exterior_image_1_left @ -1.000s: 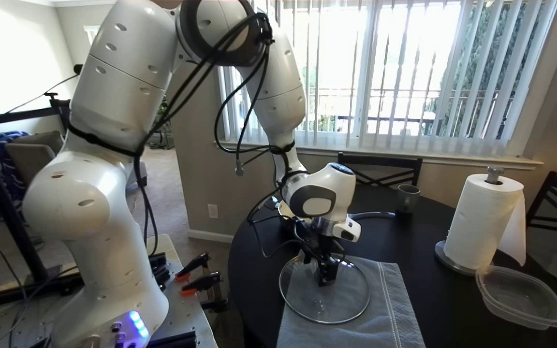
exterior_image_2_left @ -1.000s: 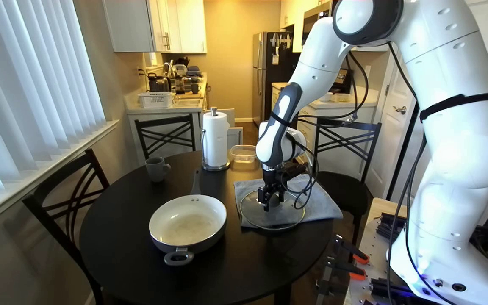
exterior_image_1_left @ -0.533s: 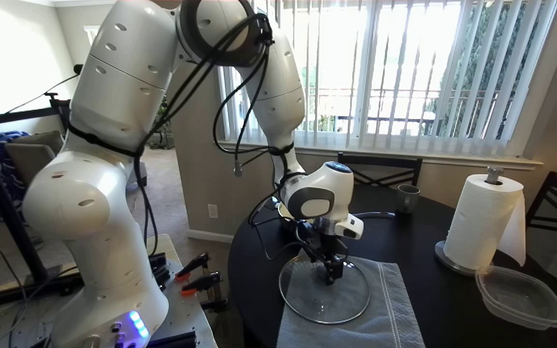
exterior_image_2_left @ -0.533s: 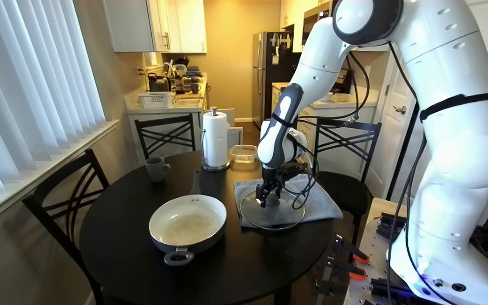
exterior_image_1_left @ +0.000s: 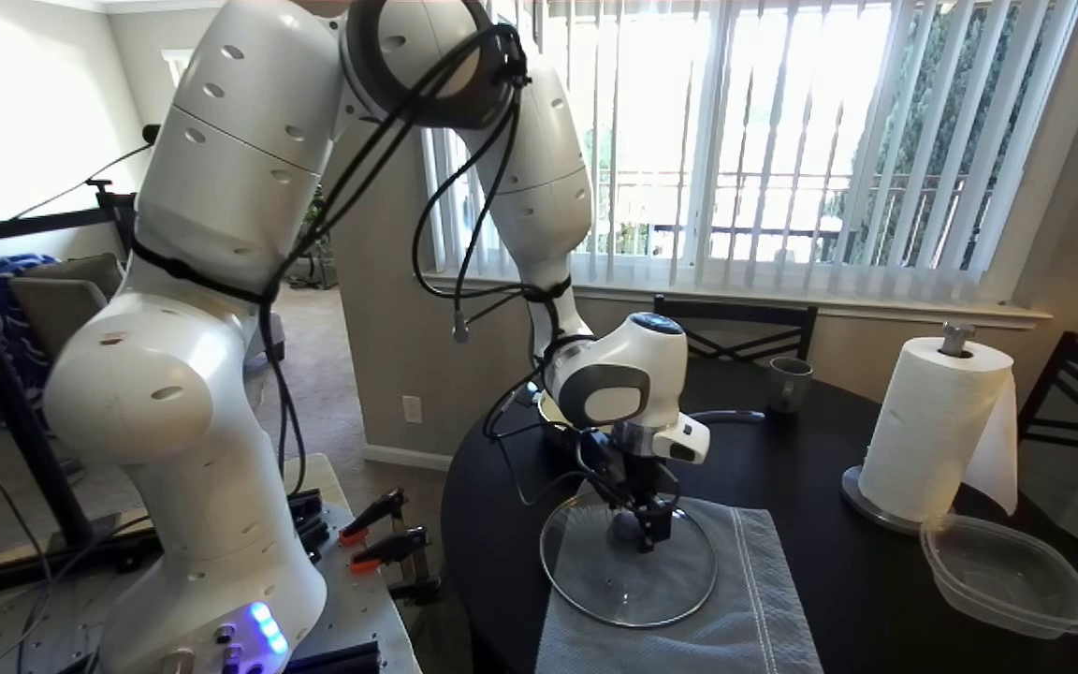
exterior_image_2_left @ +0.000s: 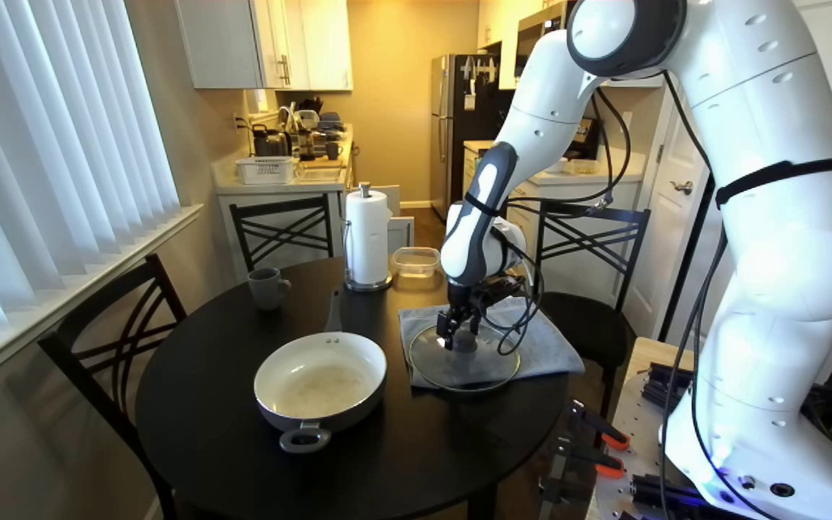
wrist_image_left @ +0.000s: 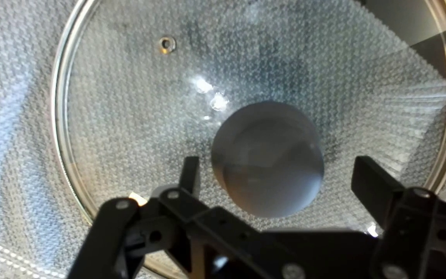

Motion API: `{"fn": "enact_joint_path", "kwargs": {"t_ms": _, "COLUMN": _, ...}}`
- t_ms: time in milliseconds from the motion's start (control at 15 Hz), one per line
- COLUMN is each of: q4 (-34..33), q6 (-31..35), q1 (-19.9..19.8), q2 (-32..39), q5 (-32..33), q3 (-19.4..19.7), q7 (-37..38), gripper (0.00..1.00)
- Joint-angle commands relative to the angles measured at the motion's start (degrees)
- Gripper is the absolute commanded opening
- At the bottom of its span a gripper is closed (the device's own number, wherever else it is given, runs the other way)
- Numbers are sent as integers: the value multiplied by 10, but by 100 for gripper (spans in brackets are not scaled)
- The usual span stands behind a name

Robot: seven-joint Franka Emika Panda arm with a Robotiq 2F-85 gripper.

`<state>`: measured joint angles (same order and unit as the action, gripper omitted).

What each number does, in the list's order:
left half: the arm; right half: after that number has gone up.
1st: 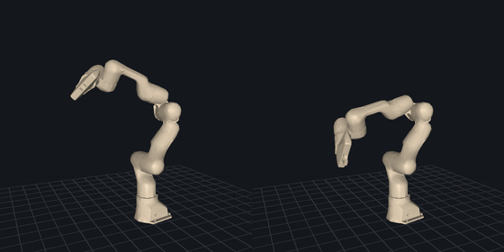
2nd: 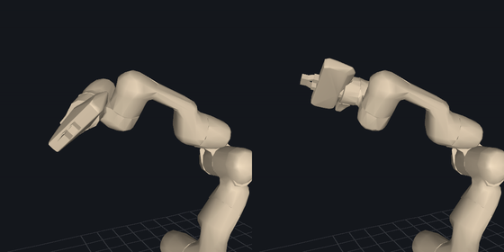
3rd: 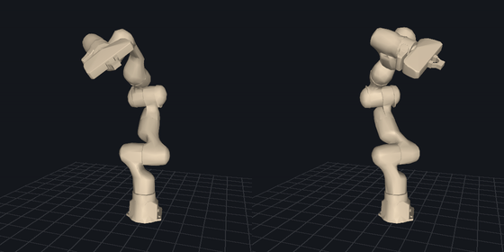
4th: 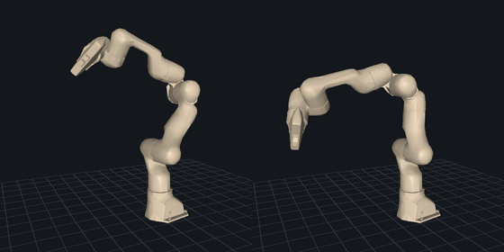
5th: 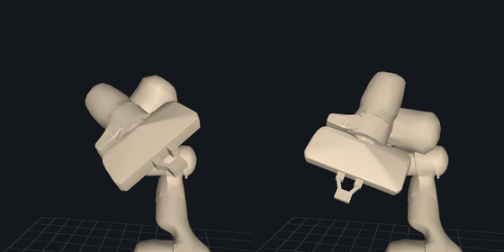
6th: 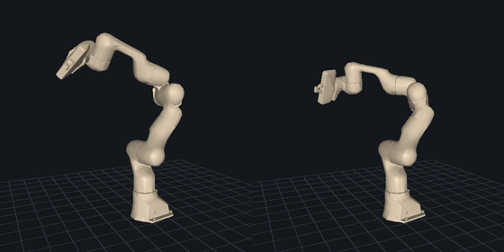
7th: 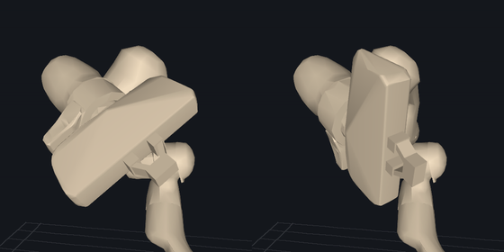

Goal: Put the lid on the pot

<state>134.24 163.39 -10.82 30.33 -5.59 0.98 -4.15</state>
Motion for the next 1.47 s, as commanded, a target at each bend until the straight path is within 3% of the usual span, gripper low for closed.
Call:
{"fn": "enact_joint_path", "kwargs": {"t_ms": 0, "q4": 10, "q6": 11, "q1": 4, "q2": -8, "q5": -2, "q3": 6, "q7": 11, "gripper": 100}}
{"fn": "enact_joint_path", "kwargs": {"t_ms": 67, "q4": 9, "q6": 10, "q1": 4, "q2": -8, "q5": -2, "q3": 6, "q7": 10, "gripper": 100}}
{"fn": "enact_joint_path", "kwargs": {"t_ms": 133, "q4": 9, "q6": 10, "q1": 4, "q2": -7, "q5": -2, "q3": 6, "q7": 10, "gripper": 77}}
{"fn": "enact_joint_path", "kwargs": {"t_ms": 267, "q4": 9, "q6": 8, "q1": 5, "q2": -7, "q5": -1, "q3": 7, "q7": 10, "gripper": 68}}
{"fn": "enact_joint_path", "kwargs": {"t_ms": 600, "q4": 13, "q6": 8, "q1": 6, "q2": -15, "q5": -2, "q3": 9, "q7": 13, "gripper": 36}}
{"fn": "enact_joint_path", "kwargs": {"t_ms": 1400, "q4": 46, "q6": 20, "q1": 16, "q2": -57, "q5": 5, "q3": 20, "q7": 23, "gripper": 33}}
